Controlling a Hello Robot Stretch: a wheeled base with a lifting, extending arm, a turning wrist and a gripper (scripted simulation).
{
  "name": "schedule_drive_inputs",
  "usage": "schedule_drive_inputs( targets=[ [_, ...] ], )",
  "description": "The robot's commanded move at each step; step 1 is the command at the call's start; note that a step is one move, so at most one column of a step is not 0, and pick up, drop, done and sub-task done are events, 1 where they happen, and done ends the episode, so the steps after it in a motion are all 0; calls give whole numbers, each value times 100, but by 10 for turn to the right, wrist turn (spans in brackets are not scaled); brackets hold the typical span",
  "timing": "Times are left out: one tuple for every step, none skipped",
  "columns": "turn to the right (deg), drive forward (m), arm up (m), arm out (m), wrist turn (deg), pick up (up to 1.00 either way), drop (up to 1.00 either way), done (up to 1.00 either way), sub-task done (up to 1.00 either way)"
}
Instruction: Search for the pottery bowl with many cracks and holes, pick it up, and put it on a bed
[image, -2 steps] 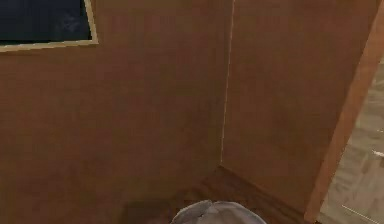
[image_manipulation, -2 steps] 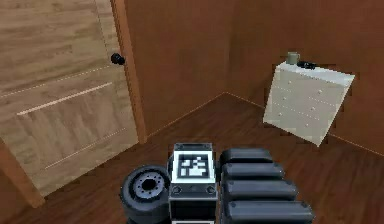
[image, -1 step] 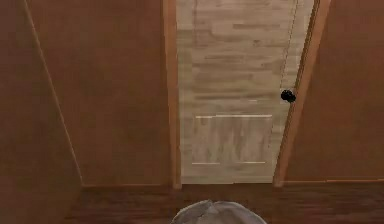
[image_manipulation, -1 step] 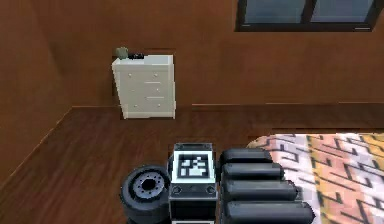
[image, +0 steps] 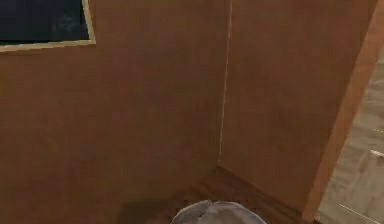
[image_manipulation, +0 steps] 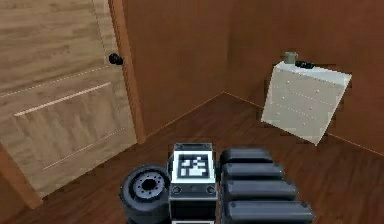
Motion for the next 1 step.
schedule_drive_inputs(
  targets=[
    [-450,0,0,0,0,0,0,0,0]
  ],
)
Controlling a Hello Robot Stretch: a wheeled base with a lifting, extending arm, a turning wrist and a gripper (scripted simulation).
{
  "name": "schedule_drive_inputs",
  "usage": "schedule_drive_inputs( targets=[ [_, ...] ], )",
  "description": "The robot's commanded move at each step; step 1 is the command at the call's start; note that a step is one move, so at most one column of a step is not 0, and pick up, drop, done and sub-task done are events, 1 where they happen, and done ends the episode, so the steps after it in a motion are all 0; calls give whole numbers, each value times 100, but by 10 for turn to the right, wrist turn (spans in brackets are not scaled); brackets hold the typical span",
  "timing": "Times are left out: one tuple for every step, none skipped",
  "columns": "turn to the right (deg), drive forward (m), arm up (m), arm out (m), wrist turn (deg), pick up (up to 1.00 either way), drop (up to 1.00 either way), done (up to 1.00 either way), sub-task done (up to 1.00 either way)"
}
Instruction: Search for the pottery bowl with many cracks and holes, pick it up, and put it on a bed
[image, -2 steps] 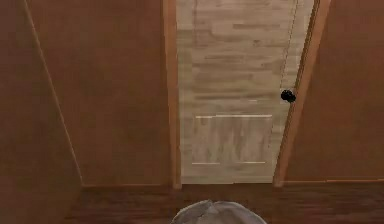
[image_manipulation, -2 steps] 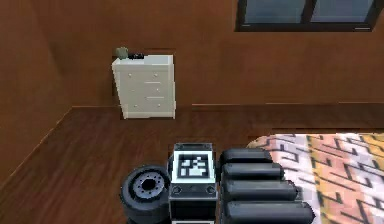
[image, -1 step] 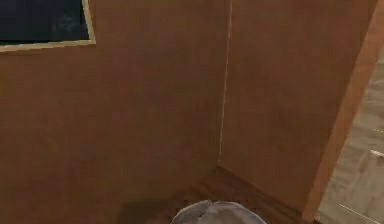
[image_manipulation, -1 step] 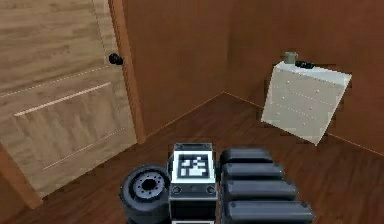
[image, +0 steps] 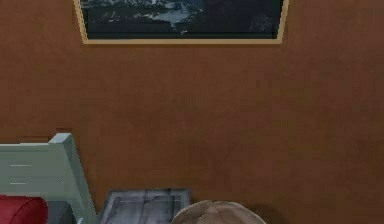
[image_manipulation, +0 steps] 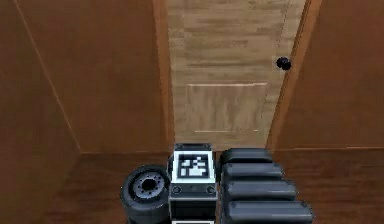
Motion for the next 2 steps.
schedule_drive_inputs(
  targets=[
    [-90,0,0,0,0,0,0,0,0],
    [450,0,0,0,0,0,0,0,0]
  ],
)
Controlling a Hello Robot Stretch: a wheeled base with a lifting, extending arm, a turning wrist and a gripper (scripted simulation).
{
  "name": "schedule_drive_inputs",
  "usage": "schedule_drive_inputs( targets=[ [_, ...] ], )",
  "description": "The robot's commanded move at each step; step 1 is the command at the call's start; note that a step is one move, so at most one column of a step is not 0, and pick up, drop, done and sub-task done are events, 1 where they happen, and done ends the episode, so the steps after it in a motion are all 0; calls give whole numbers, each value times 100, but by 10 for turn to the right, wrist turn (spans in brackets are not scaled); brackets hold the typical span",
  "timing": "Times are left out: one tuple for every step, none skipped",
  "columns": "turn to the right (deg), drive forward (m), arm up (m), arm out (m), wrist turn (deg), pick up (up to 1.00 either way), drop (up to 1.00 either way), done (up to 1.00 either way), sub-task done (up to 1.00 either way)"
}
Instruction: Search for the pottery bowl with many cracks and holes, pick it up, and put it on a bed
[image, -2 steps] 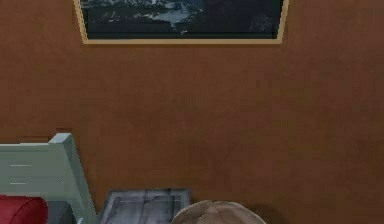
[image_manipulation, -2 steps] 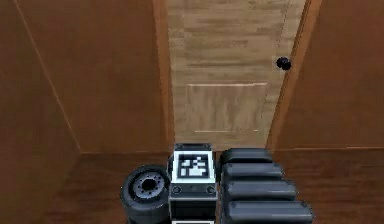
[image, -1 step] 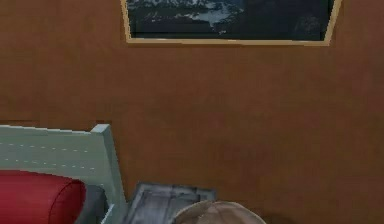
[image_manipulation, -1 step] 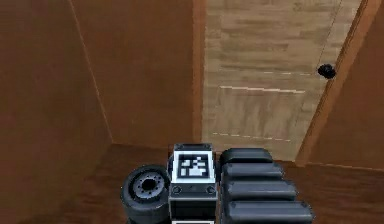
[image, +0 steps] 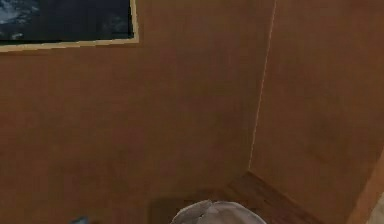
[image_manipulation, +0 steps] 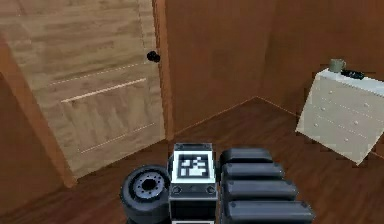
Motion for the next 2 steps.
schedule_drive_inputs(
  targets=[
    [450,0,0,0,0,0,0,0,0],
    [210,0,0,0,0,0,0,0,0]
  ],
)
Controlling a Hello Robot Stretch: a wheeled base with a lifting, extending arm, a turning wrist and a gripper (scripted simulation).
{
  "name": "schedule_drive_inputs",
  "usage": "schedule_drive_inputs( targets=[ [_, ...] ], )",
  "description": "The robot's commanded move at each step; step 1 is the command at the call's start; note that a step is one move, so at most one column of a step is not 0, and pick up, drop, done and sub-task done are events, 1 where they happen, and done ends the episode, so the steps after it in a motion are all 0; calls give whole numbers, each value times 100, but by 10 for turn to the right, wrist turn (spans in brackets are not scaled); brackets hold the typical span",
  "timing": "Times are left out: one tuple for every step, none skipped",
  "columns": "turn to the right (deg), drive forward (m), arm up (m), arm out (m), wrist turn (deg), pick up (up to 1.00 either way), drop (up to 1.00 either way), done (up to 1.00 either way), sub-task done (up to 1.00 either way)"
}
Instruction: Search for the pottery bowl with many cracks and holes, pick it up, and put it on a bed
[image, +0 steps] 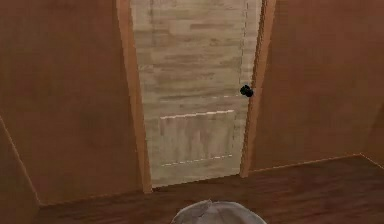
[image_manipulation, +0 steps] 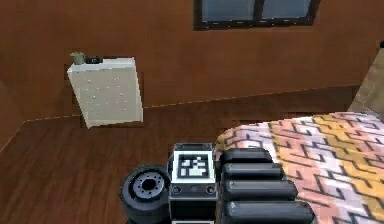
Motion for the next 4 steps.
schedule_drive_inputs(
  targets=[
    [-450,0,0,0,0,0,0,0,0],
    [-450,0,0,0,0,0,0,0,0],
    [-300,0,0,0,0,0,0,0,0],
    [450,0,0,0,0,0,0,0,0]
  ],
)
